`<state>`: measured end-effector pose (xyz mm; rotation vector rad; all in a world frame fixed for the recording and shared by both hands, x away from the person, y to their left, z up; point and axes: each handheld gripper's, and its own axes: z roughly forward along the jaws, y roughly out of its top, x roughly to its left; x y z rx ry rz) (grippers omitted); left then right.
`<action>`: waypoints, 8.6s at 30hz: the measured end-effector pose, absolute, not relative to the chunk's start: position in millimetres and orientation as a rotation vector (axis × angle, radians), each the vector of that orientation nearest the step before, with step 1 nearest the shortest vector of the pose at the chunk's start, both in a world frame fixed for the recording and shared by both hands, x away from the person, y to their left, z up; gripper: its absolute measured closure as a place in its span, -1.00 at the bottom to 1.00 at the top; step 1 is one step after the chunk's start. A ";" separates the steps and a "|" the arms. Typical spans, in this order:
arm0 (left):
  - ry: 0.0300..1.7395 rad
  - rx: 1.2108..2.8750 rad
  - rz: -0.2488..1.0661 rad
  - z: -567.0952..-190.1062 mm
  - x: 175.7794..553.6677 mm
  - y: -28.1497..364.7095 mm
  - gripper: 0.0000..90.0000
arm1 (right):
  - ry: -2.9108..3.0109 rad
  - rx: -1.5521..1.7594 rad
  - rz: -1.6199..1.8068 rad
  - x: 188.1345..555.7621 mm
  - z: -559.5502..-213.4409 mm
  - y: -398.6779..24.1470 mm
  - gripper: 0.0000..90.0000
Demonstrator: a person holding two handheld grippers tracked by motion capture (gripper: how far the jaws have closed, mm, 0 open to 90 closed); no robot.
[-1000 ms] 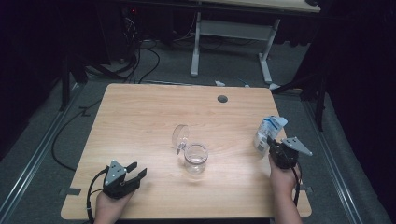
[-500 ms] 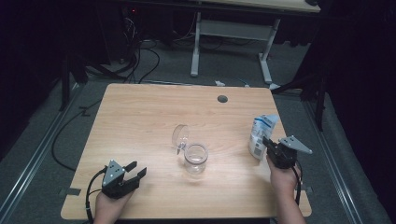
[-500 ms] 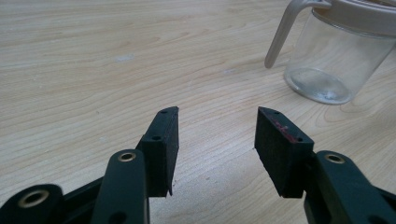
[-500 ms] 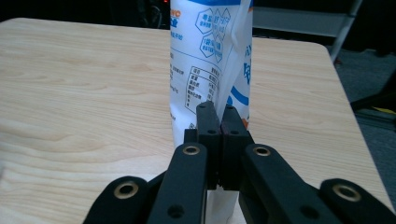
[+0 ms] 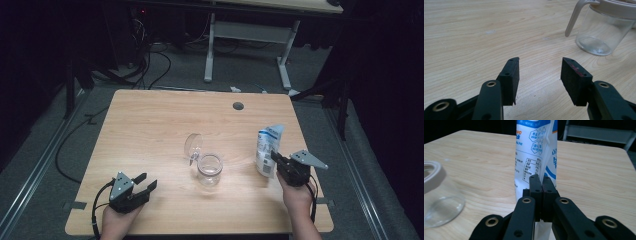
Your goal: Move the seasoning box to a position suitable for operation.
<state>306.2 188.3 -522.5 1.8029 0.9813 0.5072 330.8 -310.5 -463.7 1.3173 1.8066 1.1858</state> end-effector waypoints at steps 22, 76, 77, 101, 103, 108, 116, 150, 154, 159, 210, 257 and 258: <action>0.969 1.810 0.499 -523.4 304.6 184.9 0.10 | 1.888 1.265 1.248 315.5 -467.1 -279.9 1.00; 0.936 1.819 0.485 -524.2 303.0 180.9 0.09 | 2.540 1.355 0.617 346.5 -394.7 -264.0 0.99; 0.934 1.820 0.486 -524.1 302.9 181.0 0.09 | 2.546 1.360 0.608 346.7 -394.4 -263.3 0.99; 0.931 1.820 0.484 -524.5 303.1 181.0 0.09 | 2.695 1.382 0.361 367.0 -388.1 -255.1 1.00; 0.932 1.816 0.486 -524.0 302.8 181.4 0.09 | 2.706 1.386 0.347 369.1 -387.2 -252.6 1.00; 0.932 1.812 0.480 -524.3 303.1 182.0 0.09 | 2.725 1.369 0.316 372.4 -383.8 -249.6 1.00; 0.927 1.807 0.484 -523.8 302.4 181.9 0.09 | 2.755 1.363 0.264 373.5 -382.5 -247.9 1.00; 0.630 1.890 0.346 -515.6 283.2 67.8 0.03 | 2.764 1.312 0.363 358.8 -359.5 -230.7 1.00; 0.594 1.911 0.315 -512.7 285.2 50.8 0.03 | 2.760 1.314 0.364 357.1 -357.5 -227.4 1.00; 0.565 1.890 0.272 -511.3 287.7 32.8 -0.02 | 2.758 1.305 0.358 356.2 -355.3 -224.3 1.00; 0.471 1.912 0.431 -509.7 275.3 -49.3 -0.02 | 2.792 1.263 0.415 345.4 -329.4 -171.7 1.00; 0.552 1.865 0.475 -504.7 260.4 -33.8 0.15 | 2.815 1.063 0.330 360.6 -334.0 -143.1 1.00; 0.547 1.862 0.471 -504.6 259.9 -33.8 0.15 | 2.811 1.057 0.327 361.2 -334.9 -142.6 1.00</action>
